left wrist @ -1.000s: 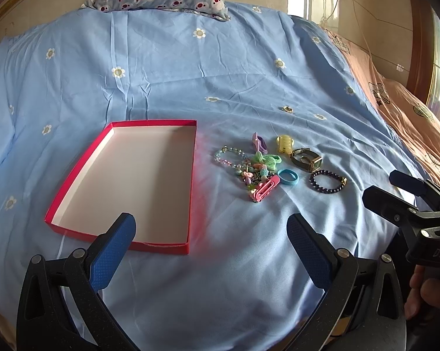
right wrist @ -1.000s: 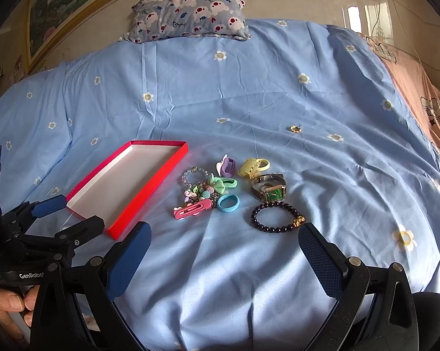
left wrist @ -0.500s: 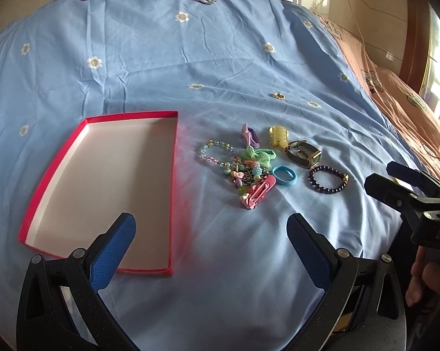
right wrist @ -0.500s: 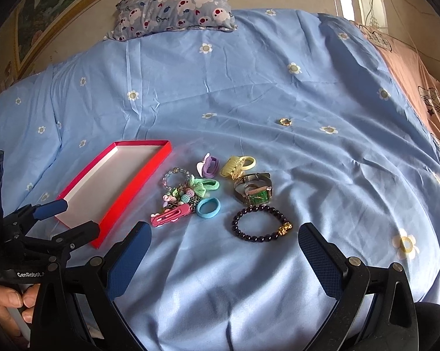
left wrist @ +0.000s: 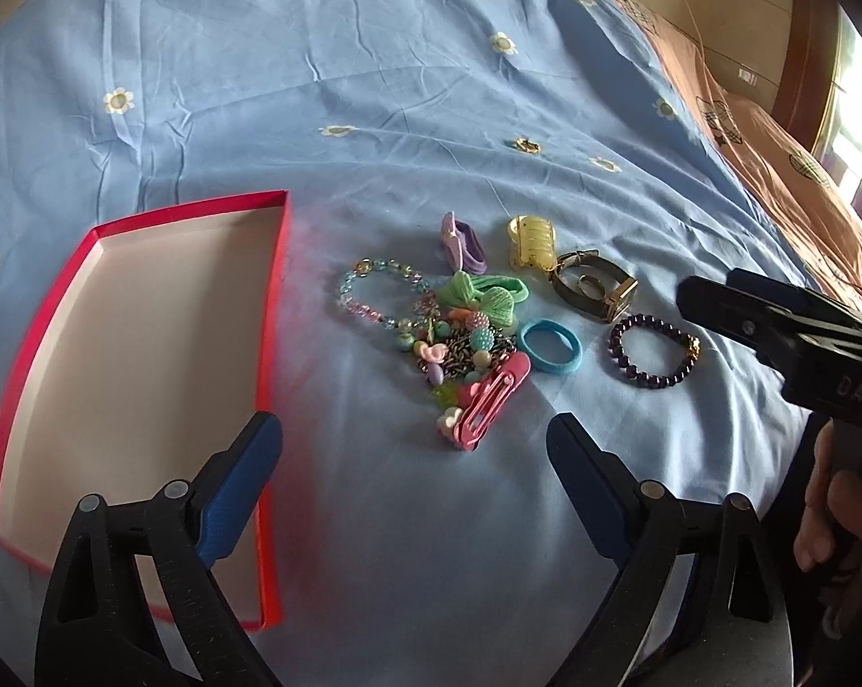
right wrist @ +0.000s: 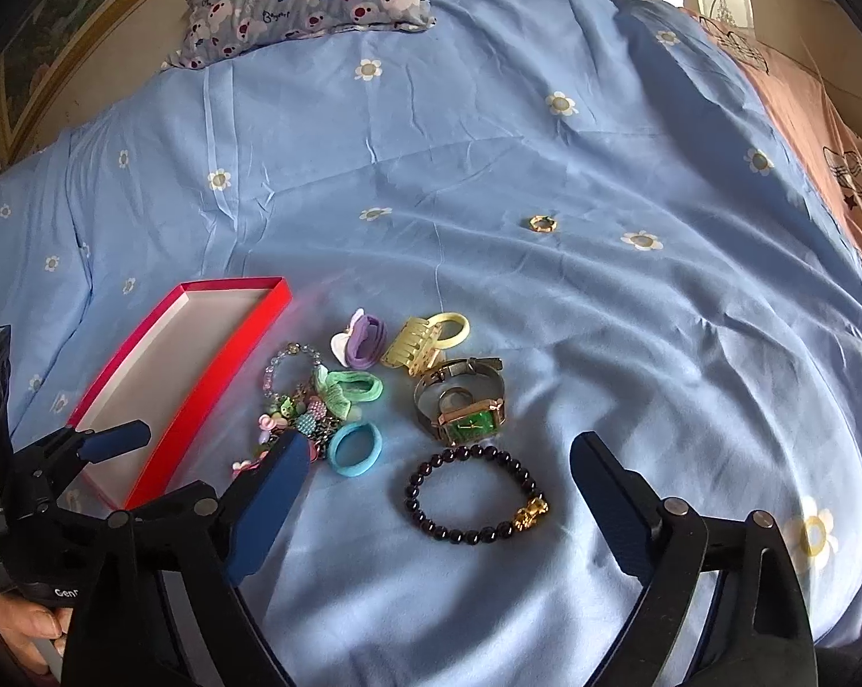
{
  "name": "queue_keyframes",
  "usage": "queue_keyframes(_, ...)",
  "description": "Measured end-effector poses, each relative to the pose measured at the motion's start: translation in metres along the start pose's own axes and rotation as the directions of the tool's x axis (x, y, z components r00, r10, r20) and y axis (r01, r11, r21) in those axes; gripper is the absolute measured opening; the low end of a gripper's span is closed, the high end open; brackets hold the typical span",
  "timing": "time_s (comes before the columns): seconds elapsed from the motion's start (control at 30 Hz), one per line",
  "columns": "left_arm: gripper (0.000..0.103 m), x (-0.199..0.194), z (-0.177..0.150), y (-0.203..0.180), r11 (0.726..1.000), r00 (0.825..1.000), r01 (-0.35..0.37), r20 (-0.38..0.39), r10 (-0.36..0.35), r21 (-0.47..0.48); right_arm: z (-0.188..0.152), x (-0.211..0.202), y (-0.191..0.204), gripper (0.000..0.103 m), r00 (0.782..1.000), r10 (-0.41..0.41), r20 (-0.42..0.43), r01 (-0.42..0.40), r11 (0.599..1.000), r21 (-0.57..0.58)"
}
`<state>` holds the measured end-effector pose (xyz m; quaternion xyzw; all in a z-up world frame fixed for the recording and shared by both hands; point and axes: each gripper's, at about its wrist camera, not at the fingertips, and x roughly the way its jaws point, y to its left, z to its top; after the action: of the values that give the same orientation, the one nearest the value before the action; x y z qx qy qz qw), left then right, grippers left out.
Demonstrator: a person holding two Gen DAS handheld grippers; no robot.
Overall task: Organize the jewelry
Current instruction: 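Grasp the pink hair clip with the left tool while the right tool grasps the gold watch, then carry the pink clip and gold watch with both tools into the red box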
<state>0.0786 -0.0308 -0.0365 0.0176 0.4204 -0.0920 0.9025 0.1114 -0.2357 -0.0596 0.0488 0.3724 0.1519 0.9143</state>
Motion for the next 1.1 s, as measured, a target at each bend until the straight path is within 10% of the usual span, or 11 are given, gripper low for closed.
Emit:
queue_keyframes(0.53,0.041,0.043,0.008,-0.011,0.991,0.985,0.127,-0.119,-0.123,0.032,0.023,0.073,-0.035,0.058,0.991,-0.029,-0.127,0.039,0.996,0.079)
queue_keyframes(0.77,0.017,0.042,0.007,-0.01,0.984,0.978,0.174,-0.118,-0.17,0.026,0.019,0.079,-0.036,0.014,0.99,0.003,-0.144,0.007,0.998,0.065)
queue_keyframes(1.1,0.009,0.024,0.005,-0.007,0.977,0.975,0.213,-0.075,-0.211,0.017,0.015,0.066,-0.036,0.002,0.992,-0.002,-0.126,0.01,0.998,0.061)
